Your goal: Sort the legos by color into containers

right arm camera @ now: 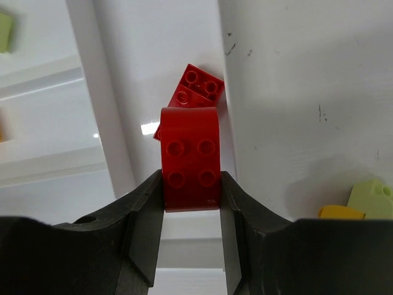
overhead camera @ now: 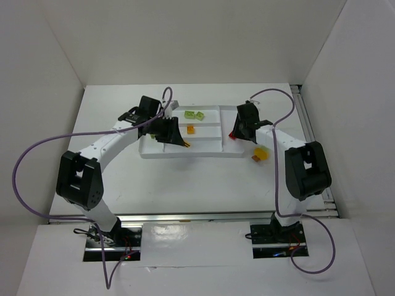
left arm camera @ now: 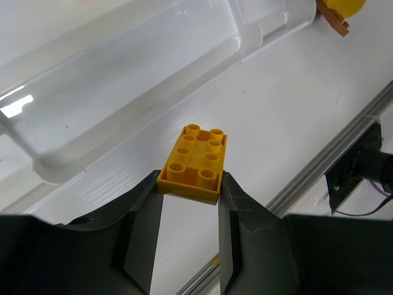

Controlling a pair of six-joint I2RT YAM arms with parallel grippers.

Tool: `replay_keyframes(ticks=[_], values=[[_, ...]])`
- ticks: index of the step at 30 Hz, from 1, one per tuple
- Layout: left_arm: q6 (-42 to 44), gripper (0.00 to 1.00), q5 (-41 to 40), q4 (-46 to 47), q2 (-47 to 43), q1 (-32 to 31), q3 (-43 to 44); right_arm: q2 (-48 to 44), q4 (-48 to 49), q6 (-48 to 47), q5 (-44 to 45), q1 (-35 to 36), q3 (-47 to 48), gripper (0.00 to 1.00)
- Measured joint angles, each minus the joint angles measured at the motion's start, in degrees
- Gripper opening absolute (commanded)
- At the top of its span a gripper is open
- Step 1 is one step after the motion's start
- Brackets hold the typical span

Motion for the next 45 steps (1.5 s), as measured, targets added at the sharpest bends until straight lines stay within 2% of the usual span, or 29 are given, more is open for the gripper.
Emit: replay_keyframes(ticks=[2, 3, 4, 6, 8, 14, 21, 24, 25, 26, 28, 29, 31, 34, 37, 39, 41, 42, 45], values=[[-1.09, 0.00, -1.18, 0.00, 0.81, -0.02, 0.92, 0.68, 0.07, -0.61, 0.50, 0.13, 0.02, 0.32], [-1.49, 0.00, -1.66, 0.17, 1.49, -0.02, 1.53, 0.79, 0.13, -0.85, 0.61, 0.15, 0.02, 0.46], [-2.32, 0.00, -2.25, 0.42, 2.40, -0.04, 2.29, 0.87, 0.04, -1.22, 0.61, 0.15, 0.24, 0.72], [-2.89, 0.00, -3.41, 0.74, 4.52, -0.07, 4.09, 1.27, -0.26, -1.77, 0.63, 0.17, 1.40, 0.85], [-3.76, 0.00, -4.72, 0.85, 7.19, -0.07, 6.60, 1.79, -0.22, -2.21, 0.68, 0.22, 3.15, 0.91], [-4.07, 0.00, -12.13, 0.39, 12.94, -0.11, 12.07, -0.02, -0.55, -2.91, 2.32, 0.22, 4.11, 0.91], [-5.38, 0.01, -19.74, 0.04, 17.90, -0.11, 15.10, -10.05, -0.85, -2.99, 2.93, 0.22, 1.55, 0.90], [-5.97, 0.29, -22.49, -0.11, 19.76, -0.11, 16.24, -12.94, -0.72, -2.95, 2.36, 0.22, -0.09, 0.90], [-6.47, 0.58, -23.37, -0.09, 20.09, -0.11, 16.46, -13.60, -0.74, -2.91, 2.05, 0.22, -1.01, 0.90], [-6.58, 0.70, -24.13, -0.11, 20.31, -0.11, 16.50, -14.12, -0.76, -2.78, 1.84, 0.22, -1.95, 0.90], [-6.93, 0.83, -25.53, -0.24, 20.35, -0.11, 16.52, -14.60, -1.18, -2.71, 1.55, 0.22, -3.67, 0.90], [-6.99, 0.93, -26.21, -0.33, 20.35, -0.11, 16.63, -14.71, -1.40, -2.71, 1.53, 0.22, -4.33, 0.90], [-7.15, 1.00, -27.15, -0.28, 20.35, -0.11, 16.83, -15.02, -1.79, -2.54, 1.40, 0.22, -5.62, 0.90], [-7.56, 1.00, -28.20, -0.28, 20.35, -0.24, 16.90, -15.80, -3.26, -2.21, 1.68, 0.22, -6.71, 0.90], [-7.56, 1.00, -29.00, -0.76, 20.00, -0.74, 16.90, -17.51, -5.33, -1.16, 3.34, 0.22, -6.91, 0.84], [-7.58, 1.00, -29.46, -1.36, 19.06, -1.31, 16.94, -19.21, -7.08, 0.50, 5.66, 0.24, -6.88, 0.84], [-7.69, 0.98, -29.86, -2.16, 17.22, -2.03, 17.09, -20.90, -9.27, 2.34, 8.50, 0.24, -6.88, 0.83], [-7.67, 0.94, -29.86, -2.47, 15.91, -2.51, 17.29, -21.55, -10.54, 3.56, 9.94, 0.24, -6.88, 0.83], [-7.45, 0.93, -28.81, -2.73, 11.56, -3.72, 19.21, -22.62, -14.53, 7.80, 13.44, -0.52, -6.95, 0.83]])
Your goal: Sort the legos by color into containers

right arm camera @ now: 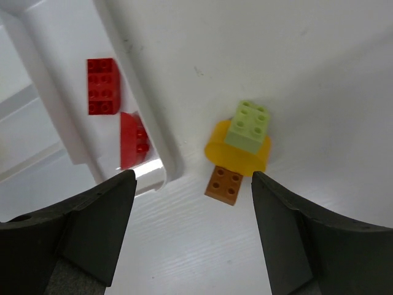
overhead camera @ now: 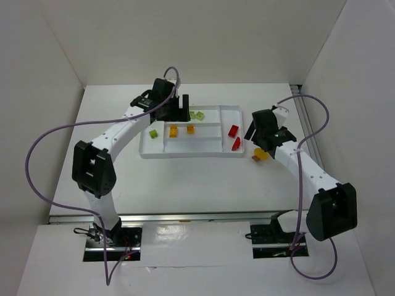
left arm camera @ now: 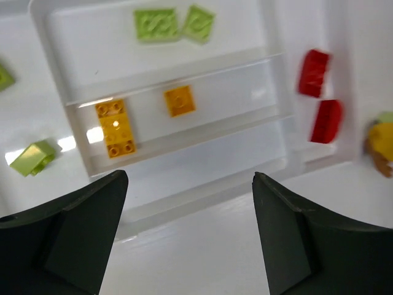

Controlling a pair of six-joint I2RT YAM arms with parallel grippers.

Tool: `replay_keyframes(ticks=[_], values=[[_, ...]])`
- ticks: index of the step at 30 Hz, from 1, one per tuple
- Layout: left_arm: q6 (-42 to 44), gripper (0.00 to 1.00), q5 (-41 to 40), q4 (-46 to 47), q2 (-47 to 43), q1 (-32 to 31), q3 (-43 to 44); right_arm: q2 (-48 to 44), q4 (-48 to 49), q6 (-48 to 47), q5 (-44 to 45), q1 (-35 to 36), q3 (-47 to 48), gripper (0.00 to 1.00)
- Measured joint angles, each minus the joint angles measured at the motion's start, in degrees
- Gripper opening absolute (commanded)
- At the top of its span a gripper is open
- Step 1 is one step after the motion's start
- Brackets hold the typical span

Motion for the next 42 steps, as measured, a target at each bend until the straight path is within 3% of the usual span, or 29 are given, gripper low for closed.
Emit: replay_keyframes(ticks=[5, 12, 27, 31, 33, 35, 37, 40, 42], values=[[0.72, 0.93, 5.73, 1.77, -4.94, -1.90, 3.34, 1.46, -4.42, 4.59, 2.75, -3.10, -0.83, 0.92], [1.16, 0.92, 9.64, 1.05, -5.77, -4.72, 1.49, 5.57, -3.76, 4.85, -0.04, -7.85, -4.66, 0.95], [2.49, 0.90, 11.45, 0.48, -5.73, -5.62, 0.39, 11.19, 4.07, 4.92, -1.77, -9.16, -4.85, 0.70], [2.51, 0.90, 11.47, 0.48, -5.44, -5.92, 0.37, 13.33, 5.60, 4.94, -1.31, -9.16, -4.85, 0.47], [2.51, 0.90, 11.47, 0.50, -5.33, -5.92, 0.13, 13.29, 6.80, 5.31, -1.05, -9.16, -4.85, 0.47], [2.54, 0.90, 11.47, 0.46, -5.33, -5.92, -0.17, 13.29, 7.28, 5.27, -1.05, -9.16, -4.85, 0.59], [2.58, 0.90, 11.47, 0.48, -5.33, -5.95, -0.39, 13.29, 7.82, 4.85, -0.87, -9.16, -4.85, 0.61], [2.71, 0.90, 11.47, 0.46, -5.33, -5.97, -0.70, 13.29, 8.13, 4.07, -0.46, -9.16, -4.83, 0.50], [3.10, 0.90, 11.47, 0.46, -5.31, -5.97, -0.74, 13.29, 8.33, 3.65, -0.07, -9.16, -4.79, 0.35]])
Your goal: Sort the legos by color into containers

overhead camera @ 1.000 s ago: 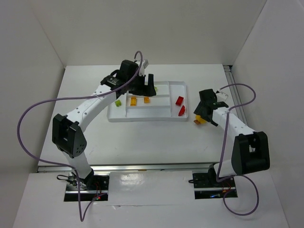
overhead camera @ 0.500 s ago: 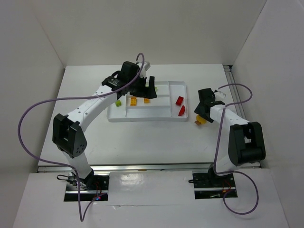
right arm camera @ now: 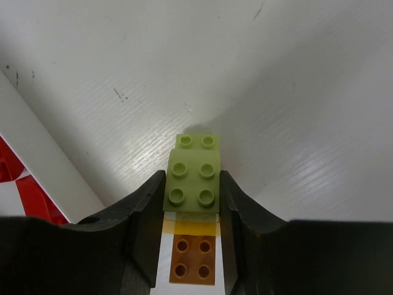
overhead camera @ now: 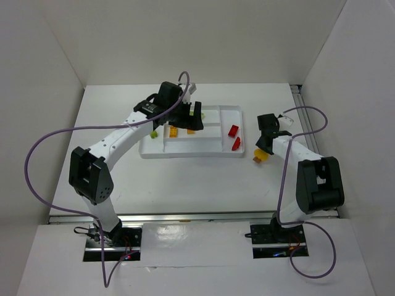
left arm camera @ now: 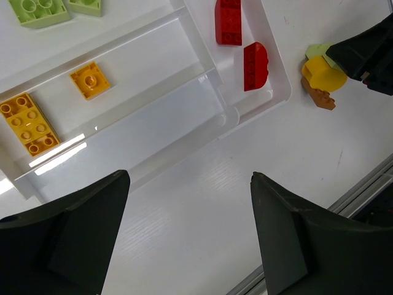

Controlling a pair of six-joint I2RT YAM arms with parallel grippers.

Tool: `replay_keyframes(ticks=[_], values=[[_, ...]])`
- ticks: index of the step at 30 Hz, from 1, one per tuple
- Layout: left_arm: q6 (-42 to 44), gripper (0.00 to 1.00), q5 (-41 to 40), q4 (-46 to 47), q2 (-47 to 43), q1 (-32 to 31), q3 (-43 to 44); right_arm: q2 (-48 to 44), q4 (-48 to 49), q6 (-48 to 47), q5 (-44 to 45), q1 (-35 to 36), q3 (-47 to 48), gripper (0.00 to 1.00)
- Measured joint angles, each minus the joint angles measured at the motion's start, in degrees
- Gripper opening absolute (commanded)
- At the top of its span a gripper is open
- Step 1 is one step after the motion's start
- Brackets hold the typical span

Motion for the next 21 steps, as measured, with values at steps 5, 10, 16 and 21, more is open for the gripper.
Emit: replay_keyframes(ticks=[5, 10, 16, 21], values=[[0.59, 0.90, 0.07, 0.00, 0.02, 0.00, 0.00, -0.04, -0.15, -0.31, -0.07, 0.00, 0.17, 0.13], [2.16, 0.92, 2.56, 0.24, 0.02, 0.00, -0.09, -3.10, -1.77, -1.88, -2.36, 0.00, 2.62, 0.11], [5.29, 0.92, 10.93, 0.90, 0.02, 0.00, -0.28, -16.37, 0.37, -5.81, -13.97, 0.00, 4.37, 0.11], [5.25, 0.90, 23.50, 6.01, -0.70, 0.00, -3.54, -21.07, 4.48, -9.16, -29.70, -0.09, 6.69, 0.11]])
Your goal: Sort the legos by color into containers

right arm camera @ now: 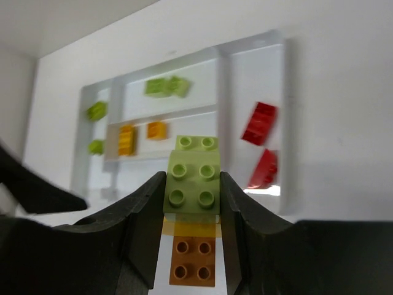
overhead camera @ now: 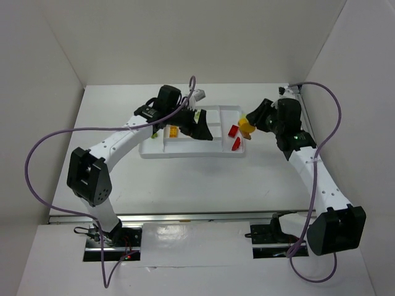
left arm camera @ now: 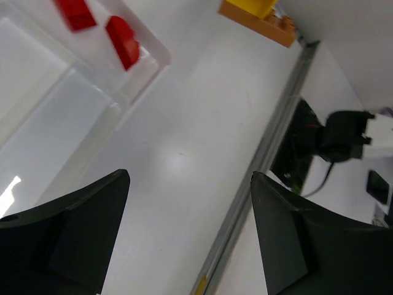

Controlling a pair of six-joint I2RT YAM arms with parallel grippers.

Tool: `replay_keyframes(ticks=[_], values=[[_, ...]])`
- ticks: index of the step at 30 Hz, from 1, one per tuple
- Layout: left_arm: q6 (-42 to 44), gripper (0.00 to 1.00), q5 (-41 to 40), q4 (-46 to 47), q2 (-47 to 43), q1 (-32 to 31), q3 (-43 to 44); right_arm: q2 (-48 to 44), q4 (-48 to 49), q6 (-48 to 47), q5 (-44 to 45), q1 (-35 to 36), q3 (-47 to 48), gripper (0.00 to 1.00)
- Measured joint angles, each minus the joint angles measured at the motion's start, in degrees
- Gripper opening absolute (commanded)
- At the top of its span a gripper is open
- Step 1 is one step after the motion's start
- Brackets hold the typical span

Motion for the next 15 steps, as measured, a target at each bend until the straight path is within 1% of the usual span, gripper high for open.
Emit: replay_keyframes(ticks=[5, 9, 12, 13, 15], values=[[-0.74, 0.90, 12.94, 7.78, -4.04, 0.13, -9.29, 0.55, 4.74, -1.60, -18.05, -0.39, 0.22, 0.11], [-5.14, 0.90, 22.08, 17.09, -5.92, 1.57, -14.34, 0.61, 10.32, -0.55, -29.81, -0.90, -0.39, 0.11], [-9.42, 0.90, 24.06, 23.74, -7.52, 3.93, -18.08, 0.61, 13.88, 0.68, -35.15, -1.18, -1.09, 0.11], [-10.08, 0.90, 23.41, 25.00, -8.28, 4.61, -19.08, 0.66, 14.25, 1.05, -36.39, -1.29, -1.14, 0.11], [-10.03, 0.92, 20.44, 24.68, -9.44, 5.31, -18.97, 0.83, 14.91, 1.64, -37.73, -1.36, -1.14, 0.11]])
